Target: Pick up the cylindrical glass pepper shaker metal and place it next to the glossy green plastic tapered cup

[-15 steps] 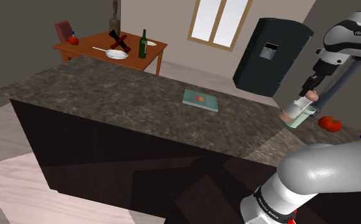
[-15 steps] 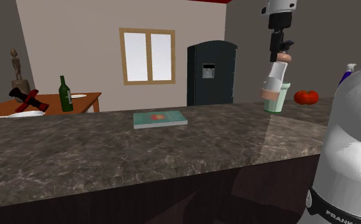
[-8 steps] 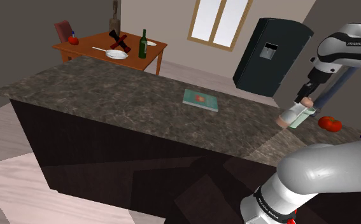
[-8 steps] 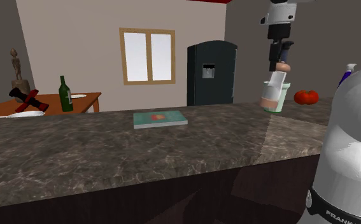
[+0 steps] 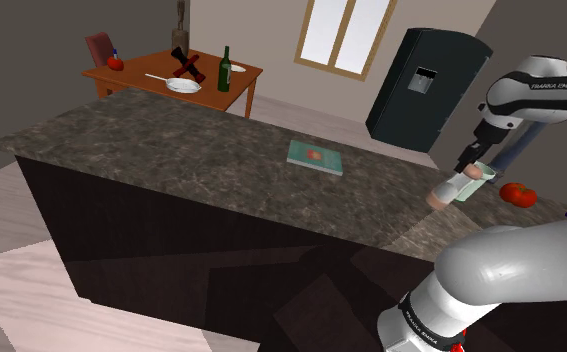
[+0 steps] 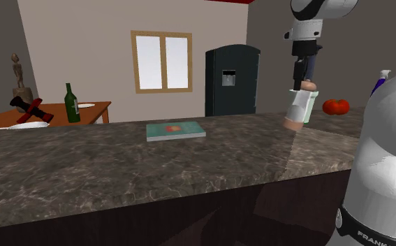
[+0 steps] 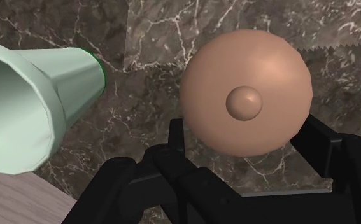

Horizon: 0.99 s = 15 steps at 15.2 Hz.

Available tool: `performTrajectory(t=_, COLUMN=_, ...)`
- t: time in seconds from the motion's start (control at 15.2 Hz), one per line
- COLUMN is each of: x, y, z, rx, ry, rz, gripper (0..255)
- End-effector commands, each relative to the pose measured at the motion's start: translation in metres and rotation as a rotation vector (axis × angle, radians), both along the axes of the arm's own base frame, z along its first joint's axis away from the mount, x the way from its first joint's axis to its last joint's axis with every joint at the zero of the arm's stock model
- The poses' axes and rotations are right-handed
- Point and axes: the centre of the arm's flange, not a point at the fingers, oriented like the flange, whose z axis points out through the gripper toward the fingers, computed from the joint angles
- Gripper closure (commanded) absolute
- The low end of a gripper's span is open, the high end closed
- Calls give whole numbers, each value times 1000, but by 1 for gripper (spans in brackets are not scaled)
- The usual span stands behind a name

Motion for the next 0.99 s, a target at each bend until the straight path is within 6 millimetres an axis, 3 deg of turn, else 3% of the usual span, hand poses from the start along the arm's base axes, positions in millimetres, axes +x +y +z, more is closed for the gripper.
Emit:
performTrajectory(t=0.0, x=0, y=1, z=-10, rx=-1, ry=-1, rz=0, gripper=255)
performTrajectory(t=0.59, x=0, y=1, z=-14, rx=-1, ry=-1, rz=0, gripper=255)
performTrajectory(t=0.66, x=0, y=1, z=-14, rx=-1, ry=-1, rz=0, gripper=0)
performTrajectory(t=0.92, x=0, y=1, z=-14, rx=-1, ry=-1, rz=0, gripper=0)
